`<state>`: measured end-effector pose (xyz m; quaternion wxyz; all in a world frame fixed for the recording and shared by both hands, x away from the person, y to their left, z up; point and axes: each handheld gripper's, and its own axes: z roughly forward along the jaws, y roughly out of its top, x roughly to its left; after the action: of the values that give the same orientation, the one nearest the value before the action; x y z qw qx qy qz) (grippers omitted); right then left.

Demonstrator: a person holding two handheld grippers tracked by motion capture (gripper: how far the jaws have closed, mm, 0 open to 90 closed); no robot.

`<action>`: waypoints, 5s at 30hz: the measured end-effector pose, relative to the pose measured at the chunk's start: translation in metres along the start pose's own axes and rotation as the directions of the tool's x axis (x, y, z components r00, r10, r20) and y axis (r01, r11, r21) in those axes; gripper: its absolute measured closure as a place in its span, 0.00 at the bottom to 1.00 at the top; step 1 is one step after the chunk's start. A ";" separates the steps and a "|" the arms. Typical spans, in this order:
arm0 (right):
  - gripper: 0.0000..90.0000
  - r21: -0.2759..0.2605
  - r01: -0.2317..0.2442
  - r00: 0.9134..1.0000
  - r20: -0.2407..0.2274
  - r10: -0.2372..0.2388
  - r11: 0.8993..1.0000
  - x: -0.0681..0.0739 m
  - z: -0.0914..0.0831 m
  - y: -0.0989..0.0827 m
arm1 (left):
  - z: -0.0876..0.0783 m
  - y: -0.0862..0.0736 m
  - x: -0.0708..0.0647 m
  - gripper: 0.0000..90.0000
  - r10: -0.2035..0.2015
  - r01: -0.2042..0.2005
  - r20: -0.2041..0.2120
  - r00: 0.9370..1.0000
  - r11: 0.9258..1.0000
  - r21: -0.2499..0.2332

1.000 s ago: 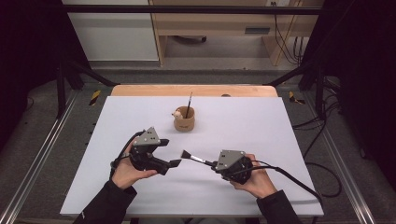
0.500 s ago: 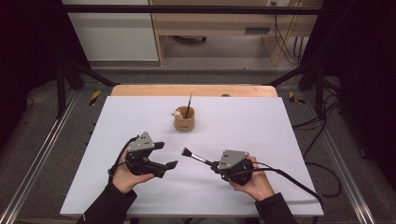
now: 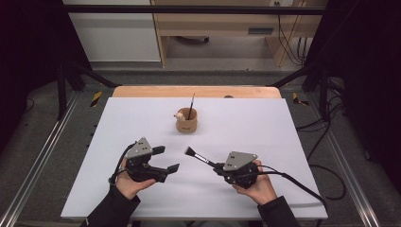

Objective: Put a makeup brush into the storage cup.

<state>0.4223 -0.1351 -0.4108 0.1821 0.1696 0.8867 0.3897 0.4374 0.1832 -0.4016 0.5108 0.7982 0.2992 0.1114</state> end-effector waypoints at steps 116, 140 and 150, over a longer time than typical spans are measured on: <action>0.88 -0.164 -0.134 0.991 -0.017 0.133 0.977 0.001 0.005 -0.002 | 0.065 0.018 -0.021 0.70 -0.206 0.251 0.262 0.943 0.956 -0.153; 0.88 -0.155 -0.132 0.991 -0.028 0.129 0.979 0.002 0.009 -0.002 | 0.062 0.019 -0.024 0.81 -0.202 0.261 0.310 0.929 0.952 -0.163; 0.87 -0.153 -0.129 0.992 -0.030 0.126 0.980 0.003 0.011 -0.003 | 0.062 0.019 -0.026 0.85 -0.191 0.255 0.328 0.925 0.953 -0.166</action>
<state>0.4242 -0.1289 -0.4201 0.1605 0.2076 0.8428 0.4700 0.4533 0.1157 -0.4094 0.6403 0.7092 0.2918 -0.0433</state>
